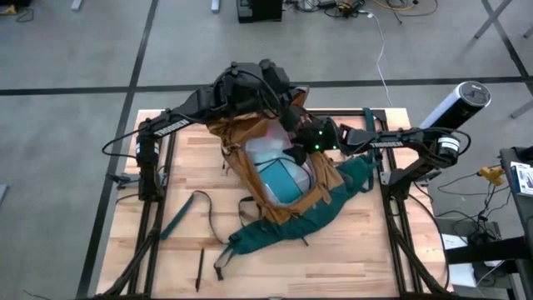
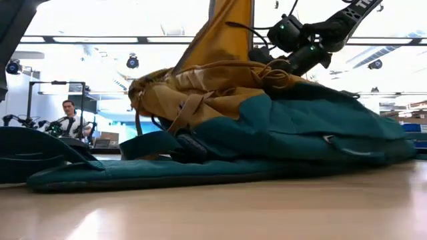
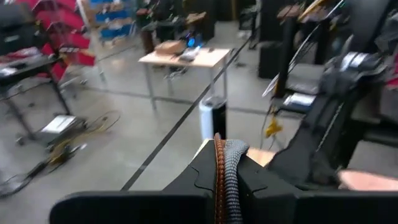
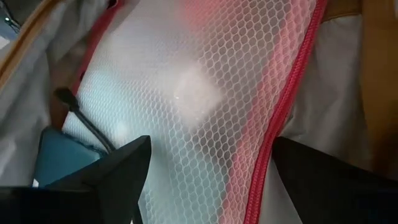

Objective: Unpack backpack
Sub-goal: Remove the zip bag from the backpack

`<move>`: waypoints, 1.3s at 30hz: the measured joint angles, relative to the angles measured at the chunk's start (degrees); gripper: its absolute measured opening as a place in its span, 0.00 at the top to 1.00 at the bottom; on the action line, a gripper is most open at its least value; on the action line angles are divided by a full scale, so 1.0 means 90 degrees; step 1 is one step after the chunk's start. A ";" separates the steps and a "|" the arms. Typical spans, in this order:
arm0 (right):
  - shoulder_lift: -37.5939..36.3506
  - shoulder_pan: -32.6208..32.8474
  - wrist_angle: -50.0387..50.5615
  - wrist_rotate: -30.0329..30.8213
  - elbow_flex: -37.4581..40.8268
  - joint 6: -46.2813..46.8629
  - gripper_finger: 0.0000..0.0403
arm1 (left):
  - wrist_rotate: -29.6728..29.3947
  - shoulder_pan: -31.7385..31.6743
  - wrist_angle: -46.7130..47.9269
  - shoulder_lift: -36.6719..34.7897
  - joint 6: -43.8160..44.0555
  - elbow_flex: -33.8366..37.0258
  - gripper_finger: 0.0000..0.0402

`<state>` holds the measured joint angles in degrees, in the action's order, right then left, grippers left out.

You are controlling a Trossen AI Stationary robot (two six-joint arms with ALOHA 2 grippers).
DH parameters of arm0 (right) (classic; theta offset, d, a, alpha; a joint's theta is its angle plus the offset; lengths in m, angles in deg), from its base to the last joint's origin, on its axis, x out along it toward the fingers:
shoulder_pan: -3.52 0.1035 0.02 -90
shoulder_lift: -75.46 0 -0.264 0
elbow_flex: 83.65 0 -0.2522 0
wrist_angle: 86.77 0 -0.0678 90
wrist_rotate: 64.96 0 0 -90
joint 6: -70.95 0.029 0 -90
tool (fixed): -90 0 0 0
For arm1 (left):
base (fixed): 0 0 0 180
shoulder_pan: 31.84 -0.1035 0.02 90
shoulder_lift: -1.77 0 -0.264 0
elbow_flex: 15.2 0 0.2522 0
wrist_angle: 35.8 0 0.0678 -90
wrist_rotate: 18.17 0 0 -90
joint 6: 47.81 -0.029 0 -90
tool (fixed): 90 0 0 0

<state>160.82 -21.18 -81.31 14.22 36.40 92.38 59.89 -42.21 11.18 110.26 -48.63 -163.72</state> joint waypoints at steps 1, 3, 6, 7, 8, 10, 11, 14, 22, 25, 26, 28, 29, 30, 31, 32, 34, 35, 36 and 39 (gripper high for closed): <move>0.0000 -0.0021 0.0025 -0.0018 -0.0055 0.0006 0.21 | 0.0095 -0.0001 -0.0065 0.0000 -0.0004 0.0000 1.00; 0.0000 -0.0039 0.0029 -0.0021 -0.0162 0.0029 0.21 | 0.0205 -0.0002 -0.0208 -0.0002 -0.0008 0.0000 1.00; 0.0001 -0.0031 0.0059 -0.0020 -0.0305 -0.0064 0.24 | 0.0260 -0.0026 -0.0311 -0.0036 -0.0012 -0.0007 1.00; 0.0016 -0.0001 0.0060 -0.0017 -0.0336 -0.0107 0.26 | 0.0269 -0.0056 -0.0346 -0.0042 -0.0012 -0.0010 1.00; 0.0030 0.0013 0.0060 -0.0012 -0.0358 -0.0124 0.29 | 0.0274 -0.0089 -0.0370 -0.0046 -0.0012 -0.0010 1.00; 0.0076 0.0051 0.0061 -0.0005 -0.0363 -0.0143 0.37 | 0.0275 -0.0162 -0.0371 -0.0049 -0.0011 -0.0010 1.00; 0.0100 0.0068 0.0070 -0.0005 -0.0363 -0.0159 0.42 | 0.0275 -0.0193 -0.0357 -0.0049 -0.0001 -0.0010 1.00; 0.0114 0.0126 0.0131 -0.0009 -0.0360 -0.0281 0.64 | 0.0280 -0.0288 -0.0283 -0.0049 0.0005 -0.0010 1.00; -0.0195 0.0173 0.0221 -0.0459 -0.0354 -0.0683 0.98 | 0.0119 -0.0539 0.0128 -0.0053 0.0152 0.0019 1.00; -0.0580 0.0203 0.0427 -0.0510 -0.0351 -0.0833 0.99 | -0.0229 -0.0614 0.0488 -0.0046 0.0184 0.0048 1.00; -0.0745 0.0203 0.0568 -0.0515 -0.0351 -0.0860 0.99 | -0.0346 -0.0643 0.0589 -0.0036 0.0197 0.0051 1.00; -0.1070 0.0211 0.0810 -0.0579 -0.0351 -0.0943 1.00 | -0.0523 -0.0700 0.0776 -0.0032 0.0229 0.0058 1.00; -0.1242 0.0212 0.0917 -0.0635 -0.0351 -0.0954 1.00 | -0.0608 -0.0734 0.0882 -0.0029 0.0255 0.0058 1.00; -0.1422 0.0218 0.1016 -0.0677 -0.0351 -0.0956 1.00 | -0.0675 -0.0757 0.0974 -0.0026 0.0285 0.0058 1.00; -0.1635 0.0216 0.1108 -0.0722 -0.0351 -0.0959 1.00 | -0.0760 -0.0778 0.1051 0.0005 0.0323 0.0058 1.00; -0.1837 0.0217 0.1185 -0.0795 -0.0350 -0.0959 1.00 | -0.0821 -0.0804 0.1131 0.0025 0.0346 0.0058 1.00; -0.2252 0.0245 0.1226 -0.0970 -0.0348 -0.0954 1.00 | -0.0983 -0.0834 0.1397 0.0083 0.0374 0.0058 1.00; -0.2462 0.0247 0.1273 -0.1047 -0.0348 -0.0952 1.00 | -0.1076 -0.0837 0.1520 0.0130 0.0384 0.0061 1.00; -0.2682 0.0250 0.1280 -0.1161 -0.0348 -0.0937 1.00 | -0.1128 -0.0838 0.1638 0.0190 0.0393 0.0064 1.00; -0.3296 0.0259 0.1281 -0.1461 -0.0351 -0.0750 1.00 | -0.1213 -0.0838 0.1957 0.0347 0.0488 0.0085 1.00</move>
<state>131.16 -18.85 -69.78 1.07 33.25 85.63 48.97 -49.75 28.80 113.38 -44.24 -162.95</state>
